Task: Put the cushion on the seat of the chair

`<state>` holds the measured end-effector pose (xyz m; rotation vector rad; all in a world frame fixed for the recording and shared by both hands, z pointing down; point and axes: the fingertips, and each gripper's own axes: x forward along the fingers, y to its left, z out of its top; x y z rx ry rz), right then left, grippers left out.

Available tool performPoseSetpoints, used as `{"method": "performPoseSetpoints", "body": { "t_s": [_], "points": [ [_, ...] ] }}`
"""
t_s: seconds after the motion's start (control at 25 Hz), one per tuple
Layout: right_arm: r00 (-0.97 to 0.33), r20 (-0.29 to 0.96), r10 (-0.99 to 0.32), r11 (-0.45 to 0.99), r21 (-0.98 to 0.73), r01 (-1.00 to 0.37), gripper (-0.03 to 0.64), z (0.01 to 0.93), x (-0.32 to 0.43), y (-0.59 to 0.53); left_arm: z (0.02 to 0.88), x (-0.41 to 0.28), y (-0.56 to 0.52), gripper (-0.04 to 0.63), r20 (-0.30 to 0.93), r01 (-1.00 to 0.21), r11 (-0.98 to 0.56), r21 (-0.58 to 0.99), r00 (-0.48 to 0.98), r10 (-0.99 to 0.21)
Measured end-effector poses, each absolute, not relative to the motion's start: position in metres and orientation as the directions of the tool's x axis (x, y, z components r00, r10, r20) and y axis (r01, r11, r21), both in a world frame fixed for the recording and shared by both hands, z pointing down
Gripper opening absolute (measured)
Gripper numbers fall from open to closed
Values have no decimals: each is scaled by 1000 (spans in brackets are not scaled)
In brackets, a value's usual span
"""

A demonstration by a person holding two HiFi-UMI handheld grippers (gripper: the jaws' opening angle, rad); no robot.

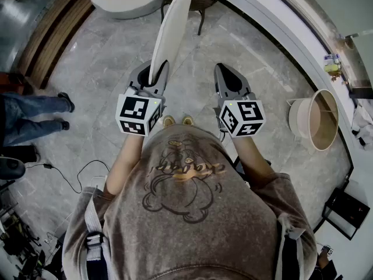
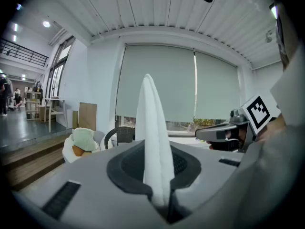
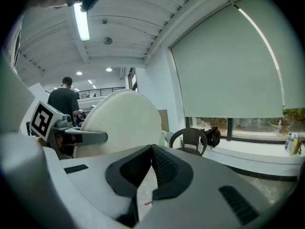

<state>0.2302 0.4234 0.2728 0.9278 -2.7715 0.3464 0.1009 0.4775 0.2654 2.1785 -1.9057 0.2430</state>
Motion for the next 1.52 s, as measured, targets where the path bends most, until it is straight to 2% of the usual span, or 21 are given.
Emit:
{"method": "performPoseSetpoints", "body": {
  "t_s": [0.48, 0.96, 1.52],
  "points": [
    [-810, 245, -534, 799, -169, -577, 20, 255, 217, 434, 264, 89, 486, 52, 278, -987, -143, 66, 156, -948],
    [-791, 236, -564, 772, -190, -607, 20, 264, 194, 432, 273, 58, 486, 52, 290, -985, -165, 58, 175, -941],
    [-789, 230, -569, 764, -207, -611, 20, 272, 172, 370, 282, 38, 424, 52, 288, -983, -170, 65, 182, -940]
  ]
}}
